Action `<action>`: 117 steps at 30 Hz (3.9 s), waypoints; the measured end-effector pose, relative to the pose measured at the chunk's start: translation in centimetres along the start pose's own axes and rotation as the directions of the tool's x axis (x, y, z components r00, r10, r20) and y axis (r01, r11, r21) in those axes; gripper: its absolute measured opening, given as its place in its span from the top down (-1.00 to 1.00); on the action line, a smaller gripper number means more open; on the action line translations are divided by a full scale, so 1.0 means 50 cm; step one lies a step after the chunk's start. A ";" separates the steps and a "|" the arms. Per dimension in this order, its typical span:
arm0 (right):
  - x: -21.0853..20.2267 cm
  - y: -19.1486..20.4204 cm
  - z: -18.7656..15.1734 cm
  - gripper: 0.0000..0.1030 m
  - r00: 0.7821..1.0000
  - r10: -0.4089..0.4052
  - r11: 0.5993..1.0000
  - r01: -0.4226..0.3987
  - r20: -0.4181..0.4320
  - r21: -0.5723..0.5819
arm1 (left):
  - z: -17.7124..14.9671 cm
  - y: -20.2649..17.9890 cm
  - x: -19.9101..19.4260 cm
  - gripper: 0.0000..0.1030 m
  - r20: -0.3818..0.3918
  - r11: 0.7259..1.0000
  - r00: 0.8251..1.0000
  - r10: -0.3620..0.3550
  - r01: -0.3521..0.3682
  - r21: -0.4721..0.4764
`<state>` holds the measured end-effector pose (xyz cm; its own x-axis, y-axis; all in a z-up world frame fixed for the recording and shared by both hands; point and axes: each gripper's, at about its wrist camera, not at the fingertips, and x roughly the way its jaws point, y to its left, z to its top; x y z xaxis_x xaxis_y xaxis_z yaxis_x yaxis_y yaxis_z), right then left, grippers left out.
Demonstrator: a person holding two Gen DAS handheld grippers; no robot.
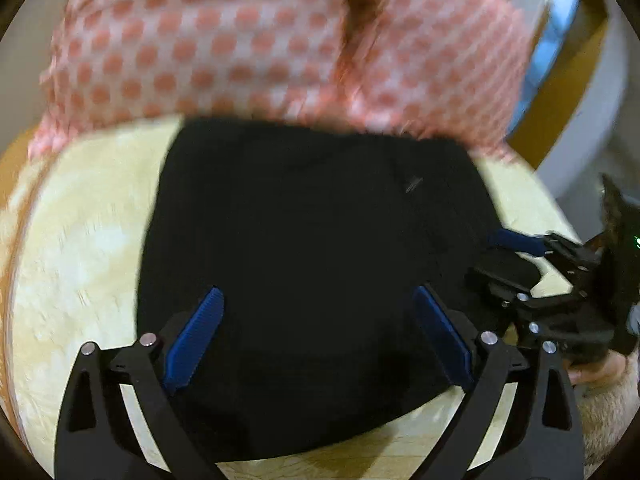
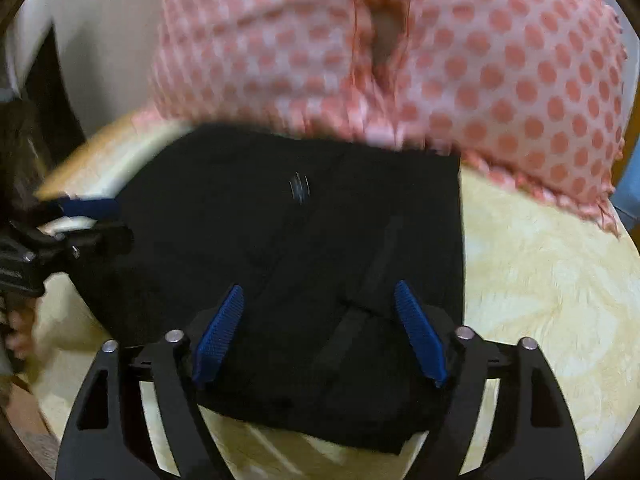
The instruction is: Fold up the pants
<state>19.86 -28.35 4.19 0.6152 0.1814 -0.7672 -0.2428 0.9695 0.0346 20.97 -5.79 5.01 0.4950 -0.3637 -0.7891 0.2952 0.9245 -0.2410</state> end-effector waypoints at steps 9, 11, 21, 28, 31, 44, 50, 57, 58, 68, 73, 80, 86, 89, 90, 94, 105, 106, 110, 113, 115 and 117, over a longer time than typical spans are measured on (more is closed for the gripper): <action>-0.104 -0.068 -0.063 -0.97 0.974 -0.221 0.950 0.205 0.042 0.235 | -0.059 0.046 -0.112 -0.96 0.118 0.986 0.984 0.130 -0.117 -0.117; -0.145 -0.094 -0.099 -0.97 0.962 -0.265 0.915 0.229 0.066 0.332 | -0.095 0.063 -0.149 -0.96 0.147 0.974 0.969 0.199 -0.179 -0.140; -0.176 0.100 -0.227 -0.97 0.972 -0.165 0.977 0.139 0.165 0.160 | -0.298 0.015 -0.194 -0.96 0.167 0.964 0.950 0.264 -0.256 -0.071; -0.162 0.166 -0.256 -0.97 0.977 -0.151 0.983 0.132 0.152 0.127 | -0.327 -0.005 -0.189 -0.96 0.180 0.958 0.942 0.284 -0.285 -0.022; -0.163 0.166 -0.258 -0.97 0.978 -0.153 0.981 0.133 0.142 0.141 | -0.328 -0.008 -0.184 -0.96 0.176 0.958 0.942 0.285 -0.286 -0.020; -0.150 0.173 -0.266 -0.97 0.977 -0.158 0.978 0.135 0.141 0.156 | -0.338 -0.019 -0.179 -0.97 0.204 0.940 0.918 0.339 -0.337 -0.047; -0.148 0.178 -0.264 -0.97 0.975 -0.173 0.975 0.149 0.137 0.167 | -0.346 -0.024 -0.182 -0.97 0.222 0.931 0.905 0.364 -0.356 -0.074; -0.148 0.177 -0.270 -0.97 0.971 -0.175 0.975 0.148 0.163 0.165 | -0.351 -0.024 -0.183 -0.97 0.237 0.929 0.899 0.370 -0.359 -0.087; -0.148 0.177 -0.270 -0.97 0.971 -0.175 0.975 0.148 0.164 0.165 | -0.352 -0.024 -0.183 -0.97 0.237 0.929 0.898 0.370 -0.359 -0.088; -0.147 0.177 -0.270 -0.97 0.971 -0.174 0.975 0.147 0.165 0.164 | -0.352 -0.023 -0.183 -0.97 0.237 0.929 0.899 0.369 -0.359 -0.086; -0.148 0.177 -0.270 -0.97 0.971 -0.174 0.975 0.147 0.166 0.164 | -0.352 -0.024 -0.183 -0.97 0.238 0.929 0.898 0.369 -0.359 -0.087; -0.148 0.178 -0.271 -0.97 0.971 -0.175 0.975 0.147 0.166 0.164 | -0.354 -0.022 -0.186 -0.97 0.248 0.930 0.896 0.368 -0.358 -0.086; -0.147 0.179 -0.271 -0.97 0.970 -0.176 0.975 0.148 0.166 0.165 | -0.353 -0.024 -0.186 -0.97 0.248 0.929 0.896 0.369 -0.359 -0.086; -0.148 0.179 -0.270 -0.97 0.970 -0.176 0.975 0.148 0.166 0.165 | -0.353 -0.025 -0.185 -0.97 0.247 0.929 0.896 0.369 -0.359 -0.086; -0.148 0.178 -0.270 -0.97 0.970 -0.176 0.975 0.148 0.167 0.165 | -0.353 -0.025 -0.185 -0.97 0.248 0.929 0.896 0.369 -0.358 -0.087; -0.148 0.178 -0.270 -0.97 0.970 -0.176 0.975 0.148 0.167 0.166 | -0.353 -0.025 -0.185 -0.97 0.249 0.930 0.896 0.368 -0.358 -0.086; -0.147 0.183 -0.271 -0.97 0.969 -0.180 0.974 0.152 0.167 0.169 | -0.353 -0.024 -0.185 -0.97 0.247 0.930 0.896 0.368 -0.358 -0.085; -0.147 0.183 -0.271 -0.97 0.969 -0.180 0.974 0.152 0.167 0.169 | -0.353 -0.025 -0.185 -0.97 0.248 0.930 0.896 0.368 -0.359 -0.085; -0.147 0.184 -0.271 -0.97 0.969 -0.181 0.973 0.153 0.168 0.170 | -0.353 -0.025 -0.185 -0.97 0.249 0.930 0.896 0.368 -0.359 -0.086; -0.147 0.185 -0.271 -0.97 0.969 -0.182 0.973 0.153 0.168 0.171 | -0.352 -0.024 -0.186 -0.97 0.248 0.930 0.896 0.368 -0.359 -0.086; -0.147 0.185 -0.271 -0.97 0.969 -0.183 0.973 0.154 0.168 0.172 | -0.353 -0.024 -0.186 -0.97 0.248 0.930 0.896 0.368 -0.358 -0.086; -0.146 0.185 -0.271 -0.97 0.969 -0.183 0.973 0.154 0.168 0.172 | -0.352 -0.024 -0.186 -0.97 0.248 0.930 0.896 0.368 -0.359 -0.085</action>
<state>2.96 -22.93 1.46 0.7664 0.0261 -0.6418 -0.0127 0.9996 0.0255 1.61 -1.51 2.68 0.7547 -0.0136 -0.6559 0.0275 0.9996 0.0108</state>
